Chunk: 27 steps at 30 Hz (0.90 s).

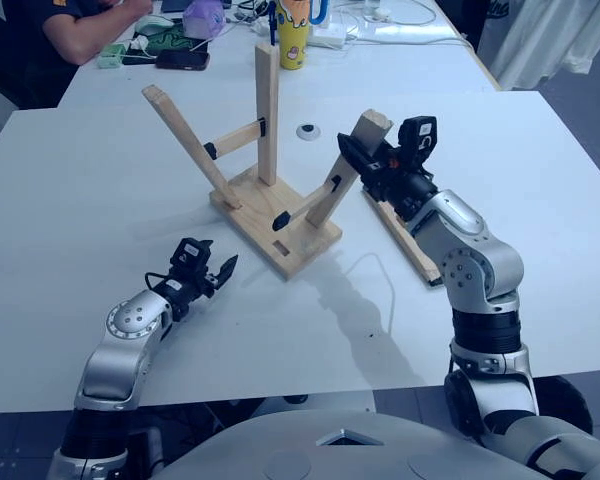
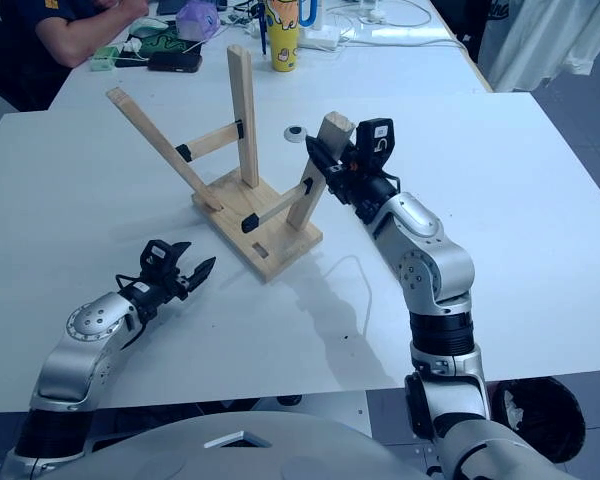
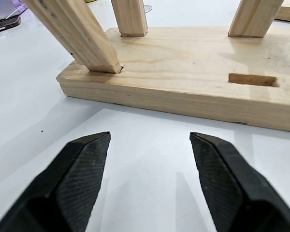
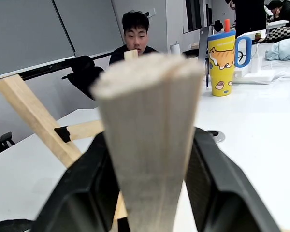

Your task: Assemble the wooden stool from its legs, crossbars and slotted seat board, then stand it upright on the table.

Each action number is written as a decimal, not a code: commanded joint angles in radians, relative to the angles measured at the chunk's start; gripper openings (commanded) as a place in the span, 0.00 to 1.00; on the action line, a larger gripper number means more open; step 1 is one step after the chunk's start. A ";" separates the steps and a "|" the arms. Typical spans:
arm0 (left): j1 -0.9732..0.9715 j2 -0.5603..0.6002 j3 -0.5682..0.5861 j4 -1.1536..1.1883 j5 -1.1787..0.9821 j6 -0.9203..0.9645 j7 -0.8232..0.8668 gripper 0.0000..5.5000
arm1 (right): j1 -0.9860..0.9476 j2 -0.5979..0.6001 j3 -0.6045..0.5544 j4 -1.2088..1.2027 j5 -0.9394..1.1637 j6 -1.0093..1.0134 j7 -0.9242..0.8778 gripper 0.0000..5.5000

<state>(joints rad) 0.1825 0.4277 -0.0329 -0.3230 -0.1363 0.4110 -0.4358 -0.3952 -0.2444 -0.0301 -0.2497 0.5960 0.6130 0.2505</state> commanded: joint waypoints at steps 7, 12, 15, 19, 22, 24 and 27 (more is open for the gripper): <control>0.038 -0.014 0.004 -0.034 0.007 0.006 0.023 0.55 | -0.305 -0.068 -0.188 0.080 0.026 -0.050 0.006 0.34; 0.040 -0.017 0.006 -0.037 0.006 0.007 0.028 0.55 | -0.215 -0.233 -0.111 0.312 -0.165 -0.055 0.085 0.34; 0.041 -0.020 0.007 -0.035 0.008 0.006 0.032 0.55 | -0.130 -0.312 -0.053 0.386 -0.214 0.014 0.173 0.39; 0.046 -0.026 0.007 -0.037 0.009 0.004 0.040 0.55 | -0.031 -0.360 0.010 0.374 -0.221 0.136 0.272 0.50; 0.046 -0.029 0.004 -0.038 0.011 0.005 0.047 0.55 | 0.009 -0.358 0.037 0.340 -0.230 0.184 0.292 0.58; 0.045 -0.031 0.002 -0.040 0.011 0.006 0.050 0.55 | 0.029 -0.361 0.049 0.317 -0.234 0.211 0.302 0.64; 0.047 -0.034 0.002 -0.039 0.012 0.005 0.054 0.55 | 0.050 -0.364 0.065 0.295 -0.245 0.241 0.311 0.71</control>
<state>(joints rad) 0.2232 0.3970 -0.0297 -0.3529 -0.1348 0.4105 -0.3917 -0.3644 -0.5949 0.0190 0.0726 0.3618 0.8263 0.5522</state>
